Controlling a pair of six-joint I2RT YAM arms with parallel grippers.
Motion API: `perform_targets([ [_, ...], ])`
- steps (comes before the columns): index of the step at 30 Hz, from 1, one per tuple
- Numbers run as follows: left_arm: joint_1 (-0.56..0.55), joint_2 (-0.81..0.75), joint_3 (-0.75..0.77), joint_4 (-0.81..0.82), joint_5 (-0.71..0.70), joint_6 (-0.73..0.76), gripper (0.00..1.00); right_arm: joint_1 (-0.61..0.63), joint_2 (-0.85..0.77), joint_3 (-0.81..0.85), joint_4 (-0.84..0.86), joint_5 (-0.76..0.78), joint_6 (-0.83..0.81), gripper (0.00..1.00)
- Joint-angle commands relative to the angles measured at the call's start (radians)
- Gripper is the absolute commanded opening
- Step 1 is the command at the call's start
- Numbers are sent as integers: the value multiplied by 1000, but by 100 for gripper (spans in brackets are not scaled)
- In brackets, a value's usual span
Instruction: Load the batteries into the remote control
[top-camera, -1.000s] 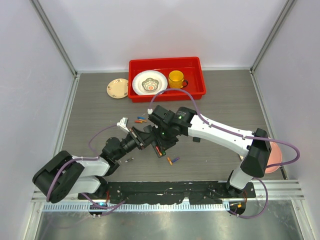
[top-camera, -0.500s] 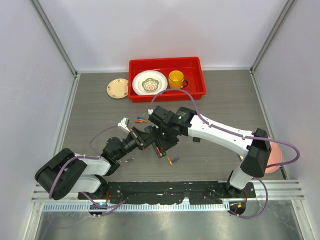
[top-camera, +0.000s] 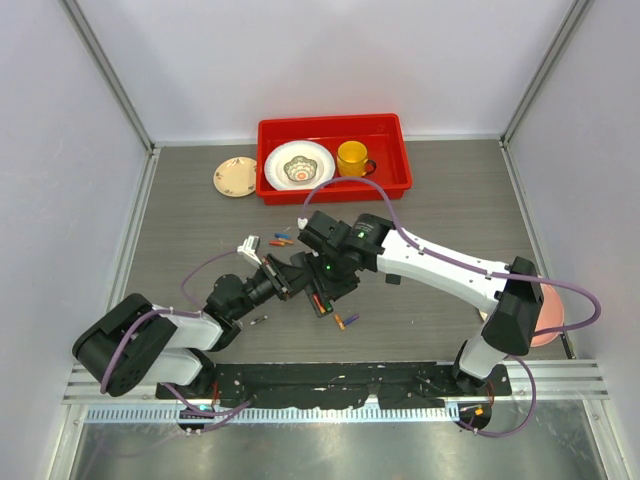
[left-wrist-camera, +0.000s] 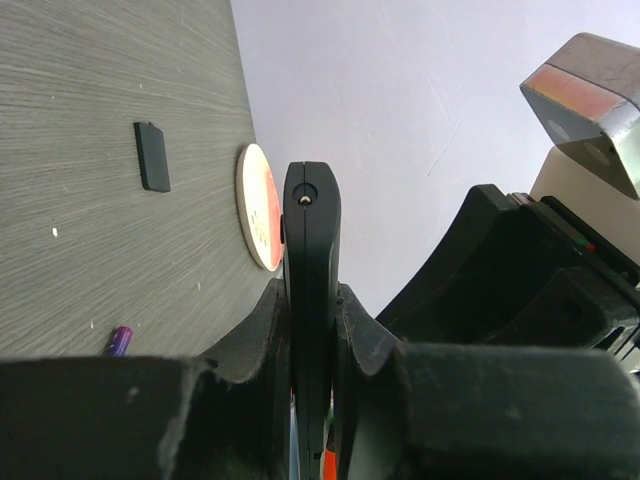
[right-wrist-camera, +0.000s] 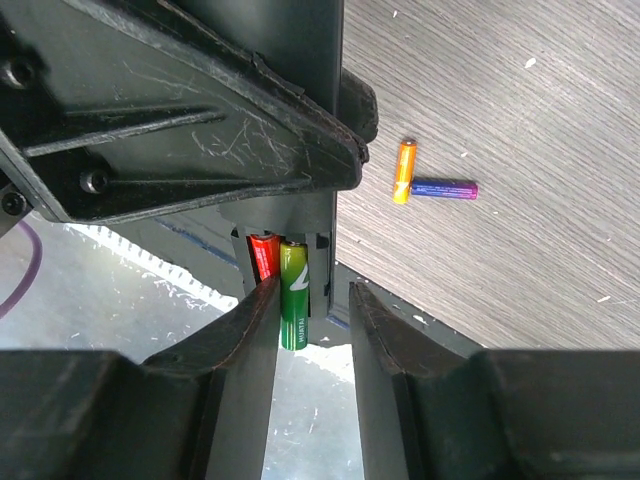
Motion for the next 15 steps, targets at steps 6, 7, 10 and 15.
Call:
perform_targets([
  [6,-10,0,27,229,41,-8,0,-4,-62,29,20,5,-3,41],
  [7,-10,0,25,228,41,-8,0,-6,-62,29,22,4,-5,41],
  [10,-9,1,25,228,40,-7,0,-4,-70,30,28,-1,-5,42],
  [15,-10,3,27,228,40,-5,0,-4,-78,27,34,-10,-5,44],
])
